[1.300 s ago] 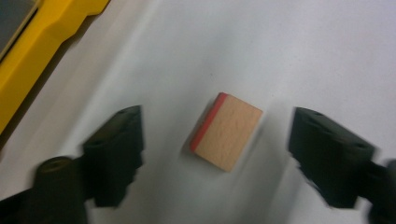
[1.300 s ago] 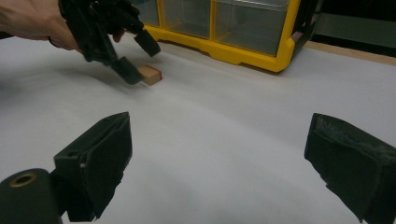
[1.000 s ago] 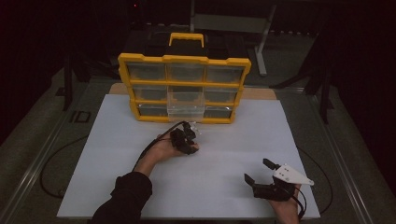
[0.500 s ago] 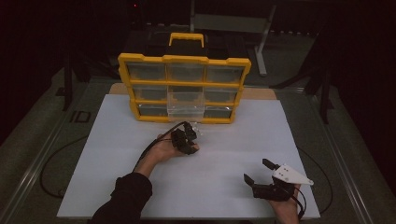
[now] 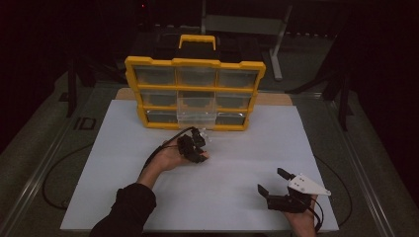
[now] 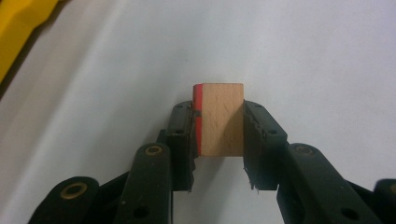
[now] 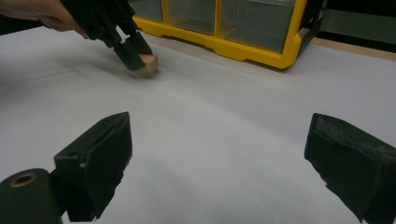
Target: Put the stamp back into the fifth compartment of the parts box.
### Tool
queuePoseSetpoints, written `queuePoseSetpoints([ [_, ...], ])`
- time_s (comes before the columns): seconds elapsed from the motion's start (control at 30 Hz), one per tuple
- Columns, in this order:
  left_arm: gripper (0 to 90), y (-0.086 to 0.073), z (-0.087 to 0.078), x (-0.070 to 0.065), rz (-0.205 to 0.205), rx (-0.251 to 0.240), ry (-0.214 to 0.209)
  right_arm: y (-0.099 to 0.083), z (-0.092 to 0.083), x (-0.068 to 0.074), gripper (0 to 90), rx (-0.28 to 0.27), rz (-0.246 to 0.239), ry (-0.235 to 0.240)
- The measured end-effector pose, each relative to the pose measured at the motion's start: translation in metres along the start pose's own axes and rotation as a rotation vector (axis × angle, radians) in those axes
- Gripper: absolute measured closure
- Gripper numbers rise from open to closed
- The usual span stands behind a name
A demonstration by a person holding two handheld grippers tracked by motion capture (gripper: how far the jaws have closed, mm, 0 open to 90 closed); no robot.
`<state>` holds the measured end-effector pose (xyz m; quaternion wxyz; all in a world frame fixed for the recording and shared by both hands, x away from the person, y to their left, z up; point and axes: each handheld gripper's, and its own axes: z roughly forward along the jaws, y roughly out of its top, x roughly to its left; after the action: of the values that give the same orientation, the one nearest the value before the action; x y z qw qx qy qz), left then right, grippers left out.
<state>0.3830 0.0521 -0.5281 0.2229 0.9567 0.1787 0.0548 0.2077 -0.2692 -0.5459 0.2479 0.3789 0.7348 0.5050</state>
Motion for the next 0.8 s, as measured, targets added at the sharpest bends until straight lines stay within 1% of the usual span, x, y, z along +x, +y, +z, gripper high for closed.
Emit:
queuePoseSetpoints([
  [0.2, 67.0, 0.000, -0.009, 0.000, -0.002, -0.015, 0.009, 0.000, 0.000, 0.000, 7.5, 0.000, 0.001, 0.001],
  [0.3, 67.0, -0.002, -0.016, 0.001, -0.021, -0.033, 0.001, 0.000, 0.000, 0.001, 7.5, 0.000, 0.002, 0.002],
  [0.37, 67.1, -0.003, -0.020, 0.002, -0.024, -0.037, -0.002, 0.000, 0.001, 0.001, 7.5, 0.002, 0.002, 0.003],
  [0.57, 67.0, -0.004, -0.025, 0.002, -0.021, -0.032, -0.006, 0.000, 0.001, 0.001, 7.5, 0.005, -0.001, 0.005],
  [0.8, 66.9, -0.005, -0.031, 0.002, -0.030, -0.036, -0.013, 0.000, 0.001, 0.001, 7.5, 0.007, -0.001, 0.007],
])
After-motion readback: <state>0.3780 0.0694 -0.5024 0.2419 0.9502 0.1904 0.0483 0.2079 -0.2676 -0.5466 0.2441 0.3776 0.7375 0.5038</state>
